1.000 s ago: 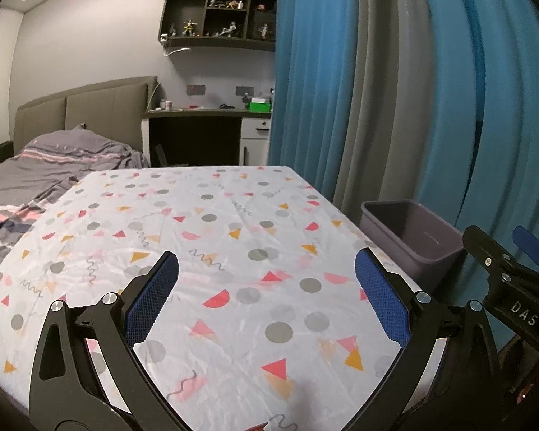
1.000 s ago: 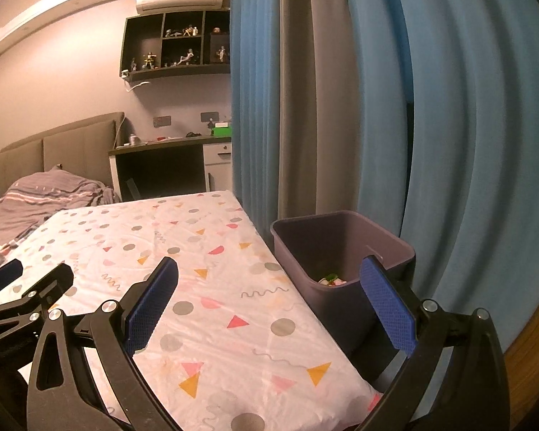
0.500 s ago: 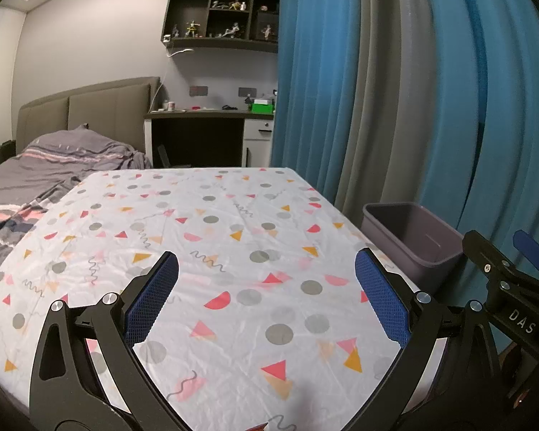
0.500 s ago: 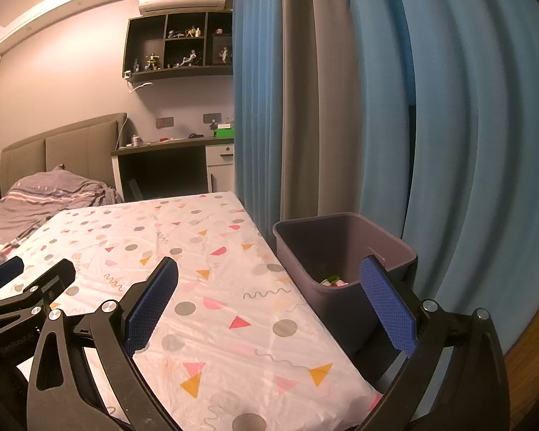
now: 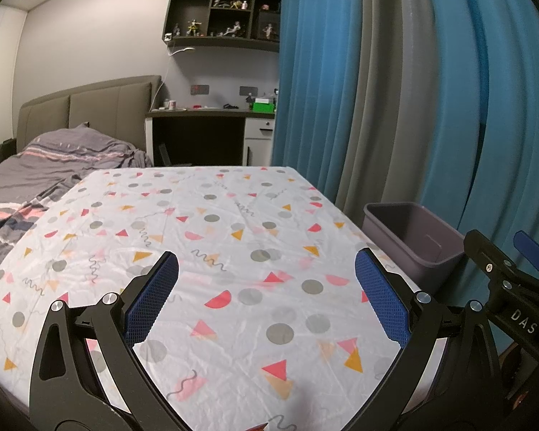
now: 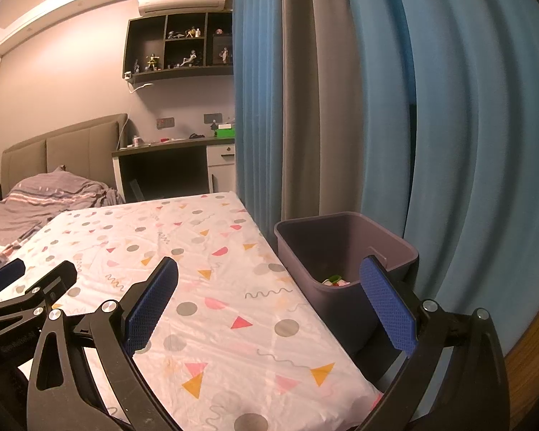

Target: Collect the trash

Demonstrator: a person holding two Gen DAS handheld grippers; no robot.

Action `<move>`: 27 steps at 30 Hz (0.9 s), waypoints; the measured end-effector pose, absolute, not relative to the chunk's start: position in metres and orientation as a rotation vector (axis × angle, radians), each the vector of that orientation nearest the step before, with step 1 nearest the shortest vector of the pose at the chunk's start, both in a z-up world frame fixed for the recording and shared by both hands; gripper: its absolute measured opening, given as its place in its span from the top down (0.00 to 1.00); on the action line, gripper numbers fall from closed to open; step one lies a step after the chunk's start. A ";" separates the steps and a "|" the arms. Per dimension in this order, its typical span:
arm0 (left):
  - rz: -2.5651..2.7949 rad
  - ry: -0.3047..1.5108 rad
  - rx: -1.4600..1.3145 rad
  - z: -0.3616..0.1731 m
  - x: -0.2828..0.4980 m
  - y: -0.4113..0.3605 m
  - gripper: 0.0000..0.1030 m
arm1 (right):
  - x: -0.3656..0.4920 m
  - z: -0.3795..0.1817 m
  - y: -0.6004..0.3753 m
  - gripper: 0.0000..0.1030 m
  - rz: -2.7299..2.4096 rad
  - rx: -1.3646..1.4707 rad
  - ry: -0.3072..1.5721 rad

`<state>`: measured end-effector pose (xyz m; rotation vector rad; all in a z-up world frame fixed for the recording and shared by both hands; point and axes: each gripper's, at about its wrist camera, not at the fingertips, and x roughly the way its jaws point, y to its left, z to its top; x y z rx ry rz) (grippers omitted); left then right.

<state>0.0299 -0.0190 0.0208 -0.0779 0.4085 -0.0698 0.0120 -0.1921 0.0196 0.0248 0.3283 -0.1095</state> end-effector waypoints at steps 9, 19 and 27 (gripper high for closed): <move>-0.070 0.409 -0.077 0.021 0.030 -0.019 0.06 | 0.011 0.020 -0.192 0.06 -0.110 0.027 0.326; -0.072 0.412 -0.078 0.019 0.031 -0.021 0.06 | 0.011 0.021 -0.191 0.06 -0.109 0.026 0.327; -0.075 0.414 -0.080 0.018 0.031 -0.023 0.06 | 0.011 0.021 -0.192 0.06 -0.108 0.028 0.326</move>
